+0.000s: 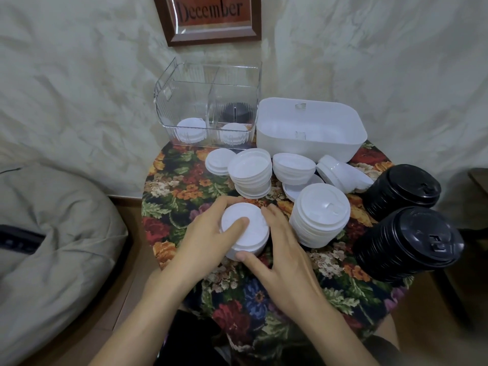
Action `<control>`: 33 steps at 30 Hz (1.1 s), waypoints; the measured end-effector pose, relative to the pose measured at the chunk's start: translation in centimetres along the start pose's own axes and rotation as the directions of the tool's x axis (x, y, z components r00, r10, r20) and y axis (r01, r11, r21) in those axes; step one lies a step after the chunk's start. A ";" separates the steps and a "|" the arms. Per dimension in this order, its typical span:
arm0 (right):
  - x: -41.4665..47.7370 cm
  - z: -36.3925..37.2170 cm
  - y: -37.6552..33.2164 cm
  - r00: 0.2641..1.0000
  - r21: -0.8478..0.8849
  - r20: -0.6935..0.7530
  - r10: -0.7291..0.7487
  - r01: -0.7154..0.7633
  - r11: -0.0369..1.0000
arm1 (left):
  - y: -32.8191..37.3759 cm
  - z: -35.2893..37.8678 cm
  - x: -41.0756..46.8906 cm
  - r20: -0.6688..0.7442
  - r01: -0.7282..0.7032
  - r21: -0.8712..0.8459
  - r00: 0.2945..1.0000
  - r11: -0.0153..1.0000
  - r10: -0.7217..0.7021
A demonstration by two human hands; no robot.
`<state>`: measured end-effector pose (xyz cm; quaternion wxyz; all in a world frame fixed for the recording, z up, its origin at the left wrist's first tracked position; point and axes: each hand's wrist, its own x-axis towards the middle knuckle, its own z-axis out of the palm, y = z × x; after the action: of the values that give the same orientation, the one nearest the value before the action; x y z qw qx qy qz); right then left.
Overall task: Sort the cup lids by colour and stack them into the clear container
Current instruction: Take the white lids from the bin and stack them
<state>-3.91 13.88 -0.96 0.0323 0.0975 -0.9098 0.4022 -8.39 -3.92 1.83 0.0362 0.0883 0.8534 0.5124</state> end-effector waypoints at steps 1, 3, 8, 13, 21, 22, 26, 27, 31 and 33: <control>0.0 0.0 0.0 1.000 0.001 -0.006 -0.004 0.004 1.000 | 0.0 0.0 0.0 -0.004 0.005 0.020 1.000 1.000 -0.005; 0.0 0.0 0.2 1.000 0.008 -0.011 -0.017 0.017 1.000 | -0.1 -0.1 -0.1 -0.008 0.002 0.049 1.000 0.999 -0.002; 0.0 -0.1 0.2 1.000 -0.030 0.016 -0.016 0.016 0.999 | -0.4 -1.0 -0.1 -0.041 -0.018 0.003 0.999 1.000 0.019; -0.3 -0.4 -0.2 0.997 -0.046 0.041 -0.065 0.066 0.997 | -0.6 -0.4 -0.2 -0.068 -0.049 0.014 0.996 0.999 0.049; 0.1 0.0 -0.1 0.998 -0.063 0.004 -0.059 0.059 0.996 | -1.3 0.0 -0.5 -0.087 -0.153 0.108 0.983 0.982 0.163; 0.1 -0.1 -0.1 0.998 -0.060 0.000 -0.061 0.061 0.996 | -1.4 -0.1 -0.4 -0.069 -0.171 0.135 0.981 0.976 0.181; 0.1 -0.1 -0.1 0.997 -0.073 -0.015 -0.079 0.078 0.994 | -1.6 -0.5 0.6 -0.091 -0.224 0.132 0.967 0.966 0.236; 0.1 -0.1 -0.2 0.997 -0.078 -0.011 -0.075 0.074 0.994 | -1.6 -0.7 1.1 -0.156 -0.233 0.139 0.955 0.962 0.254; 0.0 -0.2 -0.2 0.998 -0.077 0.022 -0.060 0.062 0.995 | -1.2 -1.4 4.5 -0.220 -0.299 0.420 0.883 0.857 0.416; 0.0 -0.2 -0.2 0.998 -0.087 0.029 -0.053 0.055 0.995 | -1.2 -1.2 6.3 -0.140 -0.331 0.548 0.869 0.768 0.475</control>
<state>-3.89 13.90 -0.69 0.0353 0.1261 -0.9238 0.3597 -14.87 -4.36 1.57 -0.2172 0.2065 0.9144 0.2722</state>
